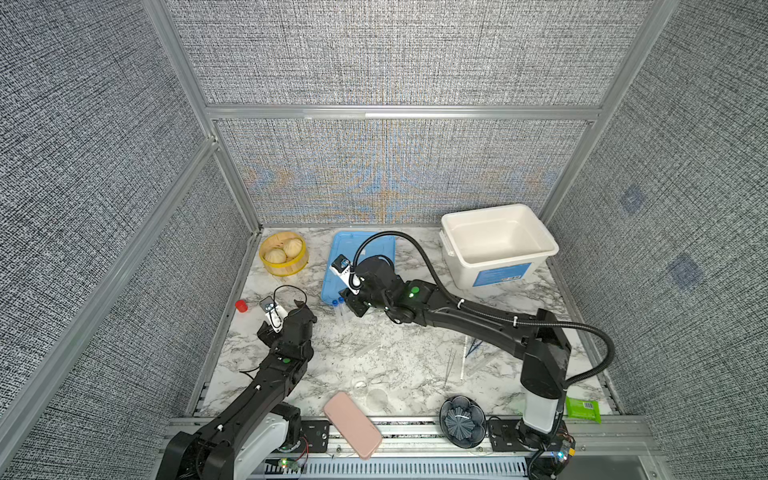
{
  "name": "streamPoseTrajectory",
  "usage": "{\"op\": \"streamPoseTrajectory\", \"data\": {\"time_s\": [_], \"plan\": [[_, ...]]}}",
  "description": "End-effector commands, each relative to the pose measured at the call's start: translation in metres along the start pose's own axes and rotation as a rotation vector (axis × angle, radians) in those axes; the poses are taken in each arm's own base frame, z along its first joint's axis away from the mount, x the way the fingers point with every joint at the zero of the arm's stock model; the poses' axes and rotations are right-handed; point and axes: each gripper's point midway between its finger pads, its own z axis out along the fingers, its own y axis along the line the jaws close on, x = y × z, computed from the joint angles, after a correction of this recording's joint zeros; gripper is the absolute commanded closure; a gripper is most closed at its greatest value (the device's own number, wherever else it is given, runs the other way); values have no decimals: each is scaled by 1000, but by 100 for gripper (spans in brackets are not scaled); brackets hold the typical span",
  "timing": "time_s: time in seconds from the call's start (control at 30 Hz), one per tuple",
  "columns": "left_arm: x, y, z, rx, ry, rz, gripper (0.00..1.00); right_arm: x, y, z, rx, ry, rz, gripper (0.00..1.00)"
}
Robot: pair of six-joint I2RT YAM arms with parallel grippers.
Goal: Organize the chemistry lab equipment
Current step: 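Lower the test tube beside the first tube and open the right gripper, then move the right gripper back over the last blue-capped test tube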
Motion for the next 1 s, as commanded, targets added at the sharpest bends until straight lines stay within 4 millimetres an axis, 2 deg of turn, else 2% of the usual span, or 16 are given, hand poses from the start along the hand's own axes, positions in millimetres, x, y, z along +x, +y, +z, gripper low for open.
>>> {"op": "streamPoseTrajectory", "data": {"time_s": [0.0, 0.13, 0.23, 0.37, 0.47, 0.53, 0.6, 0.73, 0.83, 0.97], "plan": [[-5, -8, -1, 38, -5, 1, 1, -1, -22, -23, 103, 1, 14, 67], [-5, -10, 0, 39, 5, 10, 1, 14, -57, -60, 212, 39, 73, 67], [-4, -9, 1, 34, 5, 17, 1, 35, -89, -90, 283, 80, 187, 67], [-4, -11, 1, 39, 7, 21, 1, 67, -129, -128, 307, 123, 525, 67], [-4, -13, 2, 43, 8, 26, 1, 97, -156, -152, 363, 152, 756, 64], [-4, -13, 2, 44, 10, 28, 1, 124, -174, -171, 472, 198, 875, 61], [-4, -13, 2, 44, 9, 28, 1, 150, -185, -190, 553, 254, 981, 60], [-3, -13, 2, 44, 10, 29, 1, 198, -197, -214, 651, 338, 1172, 46], [-4, -13, 2, 42, 8, 27, 1, 230, -198, -224, 695, 392, 1274, 38], [-3, -12, 2, 39, 8, 28, 1, 273, -197, -236, 734, 478, 1424, 36]]}}
